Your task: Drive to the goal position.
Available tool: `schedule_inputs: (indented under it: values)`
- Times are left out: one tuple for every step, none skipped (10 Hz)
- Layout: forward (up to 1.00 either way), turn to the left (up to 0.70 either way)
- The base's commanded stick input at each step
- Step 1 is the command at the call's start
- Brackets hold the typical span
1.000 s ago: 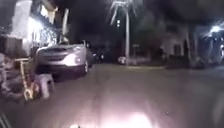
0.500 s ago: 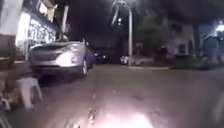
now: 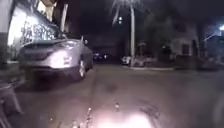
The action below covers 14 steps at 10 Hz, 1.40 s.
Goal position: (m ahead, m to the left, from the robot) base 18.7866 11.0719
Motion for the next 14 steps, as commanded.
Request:
schedule_inputs:
  values:
    - [1.00,0.00]
    - [1.00,0.00]
    - [1.00,0.00]
    - [1.00,0.00]
    - [1.00,0.00]
    - [1.00,0.00]
    - [1.00,0.00]
    - [1.00,0.00]
    - [1.00,0.00]
    - [1.00,0.00]
    - [1.00,0.00]
    - [1.00,0.00]
    - [1.00,-0.14]
    - [1.00,-0.27]
